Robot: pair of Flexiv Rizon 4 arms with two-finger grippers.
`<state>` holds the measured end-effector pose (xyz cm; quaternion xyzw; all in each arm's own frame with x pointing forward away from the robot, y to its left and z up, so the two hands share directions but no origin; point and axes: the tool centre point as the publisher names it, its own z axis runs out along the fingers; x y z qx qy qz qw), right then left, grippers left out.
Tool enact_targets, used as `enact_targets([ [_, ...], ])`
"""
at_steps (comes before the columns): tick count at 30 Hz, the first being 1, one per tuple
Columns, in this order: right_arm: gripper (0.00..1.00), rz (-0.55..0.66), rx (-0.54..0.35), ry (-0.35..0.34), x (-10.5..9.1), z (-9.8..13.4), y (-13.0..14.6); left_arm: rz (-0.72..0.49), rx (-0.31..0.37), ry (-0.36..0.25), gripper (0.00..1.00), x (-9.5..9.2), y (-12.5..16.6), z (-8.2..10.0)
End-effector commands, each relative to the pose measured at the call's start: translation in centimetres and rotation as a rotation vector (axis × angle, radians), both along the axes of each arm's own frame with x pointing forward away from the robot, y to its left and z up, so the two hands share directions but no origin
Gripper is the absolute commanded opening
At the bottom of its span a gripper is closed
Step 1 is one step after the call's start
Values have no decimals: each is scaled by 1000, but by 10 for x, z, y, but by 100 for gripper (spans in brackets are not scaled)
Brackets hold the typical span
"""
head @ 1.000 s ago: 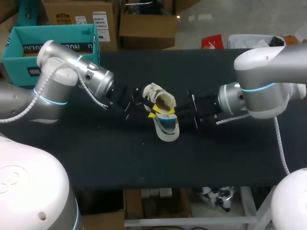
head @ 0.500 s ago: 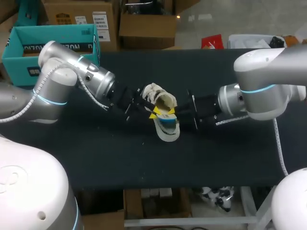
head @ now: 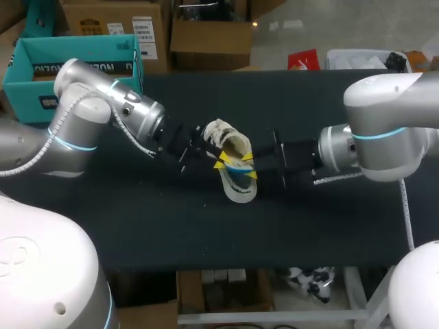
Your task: Open the shoe tongue, take the insole out of the shoe, put the insole back into the shoe, and pack the shoe into the shoebox
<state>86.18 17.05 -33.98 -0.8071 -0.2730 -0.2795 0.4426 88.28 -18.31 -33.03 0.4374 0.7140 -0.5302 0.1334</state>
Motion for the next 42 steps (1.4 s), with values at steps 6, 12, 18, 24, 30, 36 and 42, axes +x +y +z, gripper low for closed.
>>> enact_targets([
  [6,0,7,-10,-3,4,-4,5,16,3,-11,0,3,-2,-6],
  [12,0,21,-38,2,19,-14,11,51,23,-11,0,13,-4,-14],
  [18,0,25,-48,13,28,-21,11,71,23,14,0,21,-2,-17],
  [24,0,15,-55,15,28,-19,9,55,10,10,42,12,2,-9],
  [30,0,-4,-65,14,24,-17,6,39,-4,-16,22,3,4,0],
  [36,0,-25,-78,17,22,-17,3,27,-6,-25,0,-1,2,2],
  [42,81,-23,-81,21,19,-16,4,28,15,-28,0,2,-3,-2],
])
